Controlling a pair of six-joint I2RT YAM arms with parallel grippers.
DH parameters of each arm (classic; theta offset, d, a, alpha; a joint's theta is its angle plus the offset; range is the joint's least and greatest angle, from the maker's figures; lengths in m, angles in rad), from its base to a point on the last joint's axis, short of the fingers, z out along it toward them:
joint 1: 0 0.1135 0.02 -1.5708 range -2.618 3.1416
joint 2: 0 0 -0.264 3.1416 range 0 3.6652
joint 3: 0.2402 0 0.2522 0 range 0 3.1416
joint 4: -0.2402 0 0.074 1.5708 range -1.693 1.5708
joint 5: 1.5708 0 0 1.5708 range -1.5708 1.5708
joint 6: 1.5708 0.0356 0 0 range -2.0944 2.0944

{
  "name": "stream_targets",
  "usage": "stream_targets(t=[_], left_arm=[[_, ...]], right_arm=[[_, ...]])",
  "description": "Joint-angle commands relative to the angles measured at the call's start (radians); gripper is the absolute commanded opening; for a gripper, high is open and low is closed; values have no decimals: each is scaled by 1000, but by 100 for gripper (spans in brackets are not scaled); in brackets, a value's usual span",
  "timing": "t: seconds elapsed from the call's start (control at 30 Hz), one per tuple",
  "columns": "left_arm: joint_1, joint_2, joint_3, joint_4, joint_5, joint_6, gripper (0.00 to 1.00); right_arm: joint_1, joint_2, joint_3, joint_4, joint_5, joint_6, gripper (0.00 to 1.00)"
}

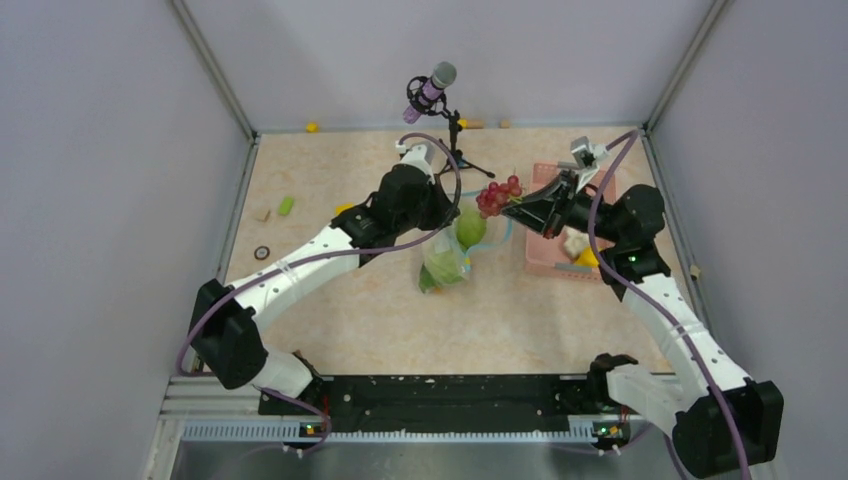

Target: Place the food in the zip-top bag and seal the zipper

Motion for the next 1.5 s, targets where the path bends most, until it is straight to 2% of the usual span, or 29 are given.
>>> stream_targets(t=[0.0,0.13,0.43,0.6,0.83,0.97,1.0,1.07,1.33,1.47], left_arm=[[-3,13,62,74,38,27,0],[-3,19,69,67,50,29,0],[-4,-13,60,56,33,58,0],[-3,-16,58,78,75,66,0],[-3,-16,60,88,120,84,0],[-3,-26,50,95,147,91,0],[-3,-28,44,100,148,91,0],[-3,-30,38,106,149,90,0],[-3,-21,42,116,171,91,0],[-3,-25,41,108,166,92,0]], right_arm=[[50,50,0,184,-113,63,0],[67,94,15,89,-65,33,0],[68,74,64,-374,56,-155,0],[76,96,81,-466,73,-169,0],[154,201,165,-603,141,-228,0],[159,257,207,-671,226,-224,2],[160,266,217,-688,255,-222,4],[165,276,234,-707,299,-225,16],[212,302,288,-732,328,-273,47],[212,288,296,-711,344,-276,55]])
